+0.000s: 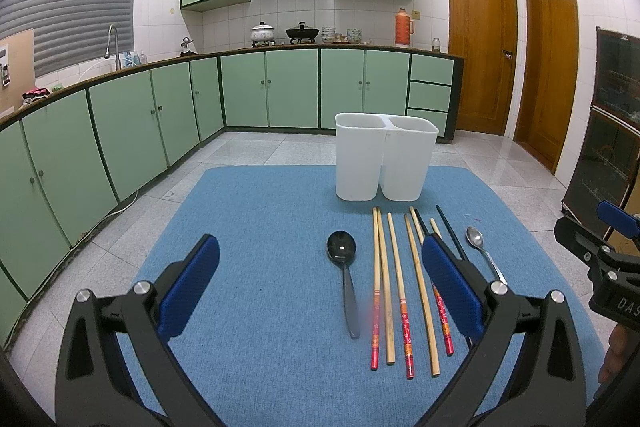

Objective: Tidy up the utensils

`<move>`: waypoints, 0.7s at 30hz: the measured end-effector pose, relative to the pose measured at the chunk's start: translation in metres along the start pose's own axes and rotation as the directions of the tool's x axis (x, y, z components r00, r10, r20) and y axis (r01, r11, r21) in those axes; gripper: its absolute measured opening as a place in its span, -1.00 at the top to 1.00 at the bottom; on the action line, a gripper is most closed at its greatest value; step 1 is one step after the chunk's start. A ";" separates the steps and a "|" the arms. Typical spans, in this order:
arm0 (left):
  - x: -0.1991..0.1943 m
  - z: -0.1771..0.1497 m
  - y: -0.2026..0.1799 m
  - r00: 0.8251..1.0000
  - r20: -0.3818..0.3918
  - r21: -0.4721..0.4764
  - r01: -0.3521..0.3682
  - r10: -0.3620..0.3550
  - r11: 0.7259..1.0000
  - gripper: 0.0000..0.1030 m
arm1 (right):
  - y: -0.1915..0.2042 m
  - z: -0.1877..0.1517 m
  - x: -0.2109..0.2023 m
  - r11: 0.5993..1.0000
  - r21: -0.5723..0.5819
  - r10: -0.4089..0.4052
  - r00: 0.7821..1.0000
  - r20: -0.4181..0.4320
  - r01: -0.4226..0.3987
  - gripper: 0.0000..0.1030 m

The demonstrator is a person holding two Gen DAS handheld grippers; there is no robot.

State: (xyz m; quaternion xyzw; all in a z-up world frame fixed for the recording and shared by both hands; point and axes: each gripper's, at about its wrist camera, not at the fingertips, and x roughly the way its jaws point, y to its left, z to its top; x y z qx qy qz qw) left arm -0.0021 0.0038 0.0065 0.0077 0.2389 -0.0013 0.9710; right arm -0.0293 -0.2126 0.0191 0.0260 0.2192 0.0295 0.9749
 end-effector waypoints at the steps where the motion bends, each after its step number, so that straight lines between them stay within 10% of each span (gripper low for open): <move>1: 0.000 0.000 0.000 1.000 0.000 -0.001 0.000 0.000 1.000 -0.90 | 0.000 0.000 0.000 1.000 0.000 0.000 1.000 0.000 0.000 -0.89; 21: 0.008 0.007 0.021 0.998 -0.056 0.009 -0.023 0.023 1.000 -0.90 | -0.003 -0.008 0.016 1.000 -0.006 -0.006 1.000 -0.026 0.006 -0.89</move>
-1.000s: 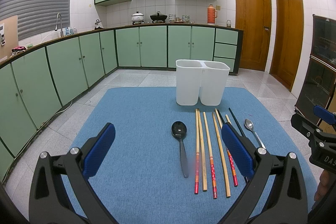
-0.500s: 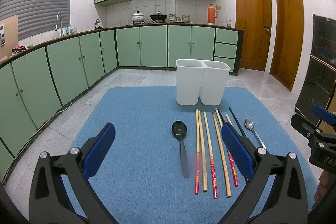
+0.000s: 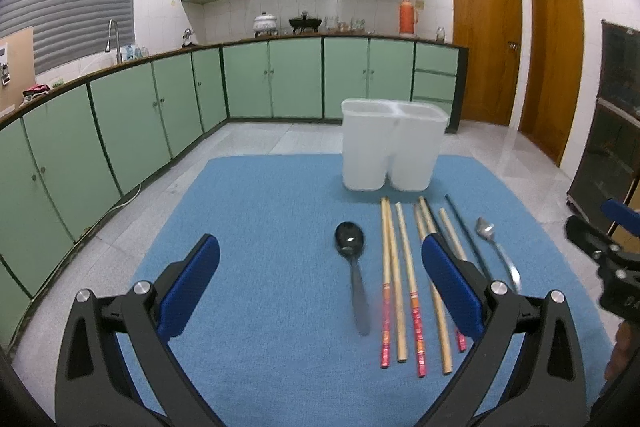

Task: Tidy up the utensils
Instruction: 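Grasp the black spoon with the left tool while the right tool grasps the metal spoon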

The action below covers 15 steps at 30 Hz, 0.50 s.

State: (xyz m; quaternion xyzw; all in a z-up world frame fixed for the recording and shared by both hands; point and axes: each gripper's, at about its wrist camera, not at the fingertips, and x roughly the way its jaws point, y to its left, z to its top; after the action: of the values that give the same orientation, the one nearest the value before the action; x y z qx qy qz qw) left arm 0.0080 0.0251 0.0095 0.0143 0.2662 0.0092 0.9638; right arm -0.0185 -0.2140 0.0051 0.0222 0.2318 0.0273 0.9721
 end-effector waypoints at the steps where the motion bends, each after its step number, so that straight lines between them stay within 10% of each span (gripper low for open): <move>1: 0.005 0.001 0.001 1.000 -0.018 0.003 -0.003 0.003 1.000 -0.90 | -0.002 0.000 0.003 1.000 0.002 0.000 1.000 -0.009 0.000 -0.89; 15: 0.107 0.017 -0.013 0.981 -0.195 -0.012 -0.006 0.003 1.000 -0.90 | -0.018 0.008 0.062 1.000 -0.010 -0.002 0.989 -0.145 0.000 -0.76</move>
State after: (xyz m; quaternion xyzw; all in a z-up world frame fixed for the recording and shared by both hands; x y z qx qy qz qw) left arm 0.1082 0.0148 -0.0309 0.0079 0.3593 0.0143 0.9331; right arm 0.0408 -0.2279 -0.0165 0.0150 0.3016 0.0294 0.9529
